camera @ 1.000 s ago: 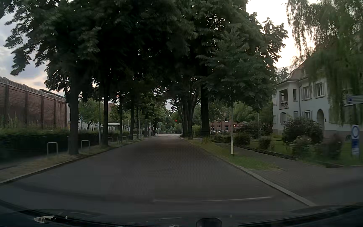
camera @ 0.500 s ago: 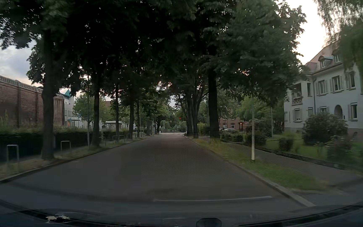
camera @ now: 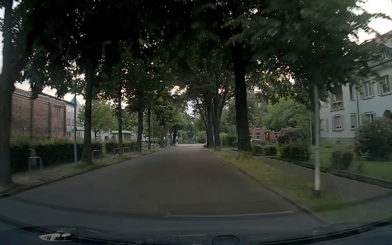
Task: Follow the waypoints while adhering to traffic rules and regulations
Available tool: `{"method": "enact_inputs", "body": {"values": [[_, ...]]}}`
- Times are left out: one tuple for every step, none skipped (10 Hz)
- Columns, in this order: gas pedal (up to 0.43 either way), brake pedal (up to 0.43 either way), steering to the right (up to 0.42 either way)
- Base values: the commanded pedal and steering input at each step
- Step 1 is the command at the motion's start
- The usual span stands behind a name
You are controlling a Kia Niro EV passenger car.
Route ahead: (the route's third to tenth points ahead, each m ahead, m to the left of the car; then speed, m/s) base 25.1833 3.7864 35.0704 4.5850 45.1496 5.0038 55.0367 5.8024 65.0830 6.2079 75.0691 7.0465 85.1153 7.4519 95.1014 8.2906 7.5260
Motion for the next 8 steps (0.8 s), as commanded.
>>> {"method": "enact_inputs", "body": {"values": [[0.098,0.0,-0.015],[0.098,0.0,-0.012],[0.098,0.0,-0.011],[0.098,0.0,-0.011],[0.098,0.0,-0.011],[0.087,0.0,-0.01],[0.087,0.0,-0.01],[0.087,0.0,-0.01]]}}
